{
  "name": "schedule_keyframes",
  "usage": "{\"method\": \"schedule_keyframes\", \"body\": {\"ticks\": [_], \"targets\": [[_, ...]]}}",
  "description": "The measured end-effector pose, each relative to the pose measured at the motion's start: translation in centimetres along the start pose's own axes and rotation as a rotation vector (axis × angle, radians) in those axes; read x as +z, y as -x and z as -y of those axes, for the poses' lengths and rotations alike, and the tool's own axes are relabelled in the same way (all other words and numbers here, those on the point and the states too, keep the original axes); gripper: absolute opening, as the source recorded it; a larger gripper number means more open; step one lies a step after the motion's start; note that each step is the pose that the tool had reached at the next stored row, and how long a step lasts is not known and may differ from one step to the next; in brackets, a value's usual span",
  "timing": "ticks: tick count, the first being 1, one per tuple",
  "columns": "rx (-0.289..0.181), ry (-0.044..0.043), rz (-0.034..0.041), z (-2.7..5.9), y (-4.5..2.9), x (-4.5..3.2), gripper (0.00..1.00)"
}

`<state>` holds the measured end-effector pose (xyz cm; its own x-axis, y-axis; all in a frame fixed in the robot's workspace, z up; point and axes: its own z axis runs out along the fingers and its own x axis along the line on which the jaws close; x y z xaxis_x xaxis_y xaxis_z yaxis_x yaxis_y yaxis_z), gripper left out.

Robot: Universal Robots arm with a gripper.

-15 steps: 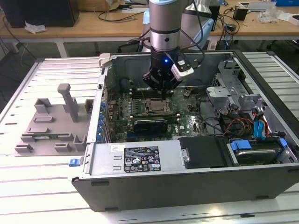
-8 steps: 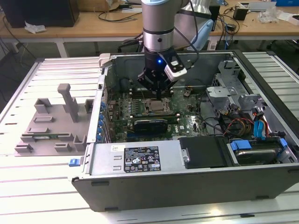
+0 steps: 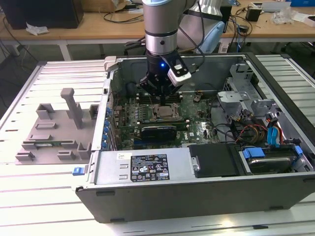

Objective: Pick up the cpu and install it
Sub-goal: 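Close the cpu cover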

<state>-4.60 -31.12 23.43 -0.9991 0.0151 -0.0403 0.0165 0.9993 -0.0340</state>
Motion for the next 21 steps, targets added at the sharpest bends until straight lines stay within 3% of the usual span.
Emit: {"method": "schedule_keyframes", "body": {"ticks": [13, 21], "targets": [[0.000, -0.0001, 0.0000, 0.16, -0.21, 0.13, 0.11], [-0.002, 0.0001, 0.0001, 0.37, -1.17, 0.96, 0.11]]}}
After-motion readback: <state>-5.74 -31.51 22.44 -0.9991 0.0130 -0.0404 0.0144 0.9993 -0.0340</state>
